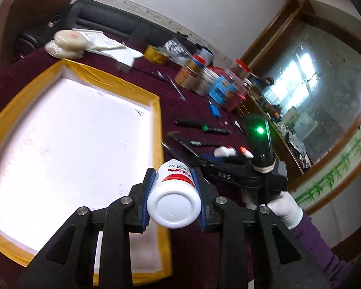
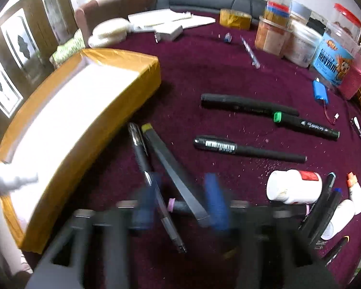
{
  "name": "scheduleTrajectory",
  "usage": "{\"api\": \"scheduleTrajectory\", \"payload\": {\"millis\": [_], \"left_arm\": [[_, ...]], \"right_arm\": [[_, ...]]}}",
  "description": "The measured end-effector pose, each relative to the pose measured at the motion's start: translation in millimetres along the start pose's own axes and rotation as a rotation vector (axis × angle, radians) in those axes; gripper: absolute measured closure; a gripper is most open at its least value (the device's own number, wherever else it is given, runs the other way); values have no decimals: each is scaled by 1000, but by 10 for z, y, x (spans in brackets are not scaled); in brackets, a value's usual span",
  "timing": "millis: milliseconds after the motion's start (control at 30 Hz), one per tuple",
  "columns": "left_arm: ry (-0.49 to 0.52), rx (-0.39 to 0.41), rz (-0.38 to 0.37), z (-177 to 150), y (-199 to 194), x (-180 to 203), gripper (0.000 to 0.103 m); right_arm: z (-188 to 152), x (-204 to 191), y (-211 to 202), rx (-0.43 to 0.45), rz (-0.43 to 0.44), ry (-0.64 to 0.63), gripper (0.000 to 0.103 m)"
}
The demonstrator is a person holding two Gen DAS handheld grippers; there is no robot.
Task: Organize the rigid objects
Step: 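Carry the glue bottle into the yellow-rimmed box with left tool while right tool drops a black marker there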
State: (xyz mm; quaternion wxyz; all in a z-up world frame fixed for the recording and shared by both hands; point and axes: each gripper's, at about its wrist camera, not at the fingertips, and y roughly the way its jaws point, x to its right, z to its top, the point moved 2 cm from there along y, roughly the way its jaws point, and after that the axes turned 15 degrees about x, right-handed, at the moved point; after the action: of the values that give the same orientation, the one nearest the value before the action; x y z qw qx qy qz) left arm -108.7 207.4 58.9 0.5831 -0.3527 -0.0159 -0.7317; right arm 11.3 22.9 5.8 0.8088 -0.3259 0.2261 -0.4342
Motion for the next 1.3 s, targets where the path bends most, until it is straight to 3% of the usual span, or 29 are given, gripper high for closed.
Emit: {"api": "scheduleTrajectory", "payload": {"millis": [200, 367, 500, 667, 833, 900, 967, 1000, 1067, 1167, 1300], "left_arm": [[-16, 40, 20, 172, -51, -183, 76], [-24, 46, 56, 380, 84, -332, 76], [-33, 29, 87, 544, 338, -459, 76], [-160, -54, 99, 616, 909, -767, 76], [-183, -63, 116, 599, 1175, -899, 75], [-196, -58, 129, 604, 1211, -935, 71], [-211, -66, 124, 600, 1234, -953, 58], [-218, -65, 129, 600, 1225, -965, 47], [-242, -62, 130, 613, 1202, -997, 41], [-282, -45, 116, 645, 1091, -1016, 41], [-252, -9, 113, 743, 890, -899, 40]], "right_arm": [[33, 56, -254, 50, 8, 85, 90], [323, -38, -462, 107, 116, 209, 90], [538, -273, -280, 73, 218, 334, 90], [689, -503, 151, 33, 172, 376, 90], [773, -598, 334, 33, 114, 361, 90], [777, -630, 402, 20, 99, 346, 90], [773, -623, 405, 27, 84, 348, 90], [772, -612, 389, 32, 79, 347, 90], [788, -632, 374, 36, 70, 325, 87], [810, -632, 184, 93, 53, 296, 77], [808, -463, -301, 221, 35, 283, 67]]}}
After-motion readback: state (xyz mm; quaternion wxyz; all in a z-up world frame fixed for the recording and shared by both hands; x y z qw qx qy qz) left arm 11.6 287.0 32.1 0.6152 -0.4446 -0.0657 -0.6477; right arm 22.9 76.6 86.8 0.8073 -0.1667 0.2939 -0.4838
